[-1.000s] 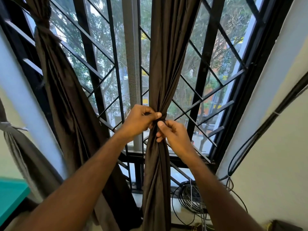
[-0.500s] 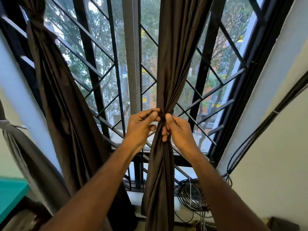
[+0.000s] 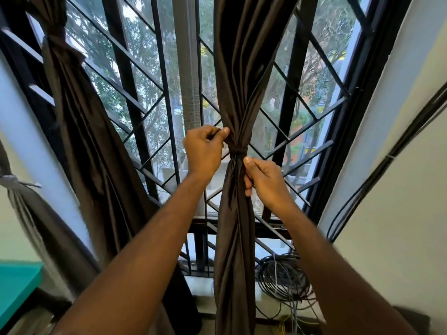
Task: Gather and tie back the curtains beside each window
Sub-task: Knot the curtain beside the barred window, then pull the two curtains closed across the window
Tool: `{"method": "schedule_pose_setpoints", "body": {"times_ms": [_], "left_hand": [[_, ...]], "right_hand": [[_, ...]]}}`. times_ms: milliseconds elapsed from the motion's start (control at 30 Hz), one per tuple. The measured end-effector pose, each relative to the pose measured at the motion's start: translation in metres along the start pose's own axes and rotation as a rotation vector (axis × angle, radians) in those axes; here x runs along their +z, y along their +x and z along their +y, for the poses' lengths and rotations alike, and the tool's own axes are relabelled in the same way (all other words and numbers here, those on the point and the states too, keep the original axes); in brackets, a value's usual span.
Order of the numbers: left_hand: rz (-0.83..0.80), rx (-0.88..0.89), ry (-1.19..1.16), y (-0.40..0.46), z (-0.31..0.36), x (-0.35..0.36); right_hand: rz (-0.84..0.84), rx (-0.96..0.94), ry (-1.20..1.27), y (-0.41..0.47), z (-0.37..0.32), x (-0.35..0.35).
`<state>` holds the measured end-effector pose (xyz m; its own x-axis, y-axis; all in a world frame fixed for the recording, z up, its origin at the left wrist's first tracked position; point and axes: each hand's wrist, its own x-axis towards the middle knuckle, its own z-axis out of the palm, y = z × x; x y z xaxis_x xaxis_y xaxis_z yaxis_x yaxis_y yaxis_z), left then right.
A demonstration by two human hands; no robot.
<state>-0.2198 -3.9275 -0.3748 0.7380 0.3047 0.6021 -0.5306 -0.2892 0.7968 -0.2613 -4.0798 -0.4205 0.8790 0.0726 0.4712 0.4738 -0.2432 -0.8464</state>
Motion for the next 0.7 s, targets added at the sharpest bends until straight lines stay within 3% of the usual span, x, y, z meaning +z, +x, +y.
{"method": "schedule_pose_setpoints", "body": {"times_ms": [267,467,567,700], "left_hand": [[-0.064,-0.125,0.027,-0.006,-0.016,0.008],[-0.303,-0.094,-0.077,-0.03,-0.009,-0.007],[-0.395,-0.229,-0.16,-0.066,-0.028,-0.018],[-0.386,-0.378,-0.084,-0.111,-0.061,-0.033]], "right_hand": [[0.027,-0.128,-0.21,-0.026,0.033,-0.008],[0.142,-0.149,-0.328,-0.041,0.045,-0.015],[0.169,-0.066,-0.327,-0.056,0.054,-0.008],[0.137,-0.07,-0.348,-0.078,0.061,0.005]]}}
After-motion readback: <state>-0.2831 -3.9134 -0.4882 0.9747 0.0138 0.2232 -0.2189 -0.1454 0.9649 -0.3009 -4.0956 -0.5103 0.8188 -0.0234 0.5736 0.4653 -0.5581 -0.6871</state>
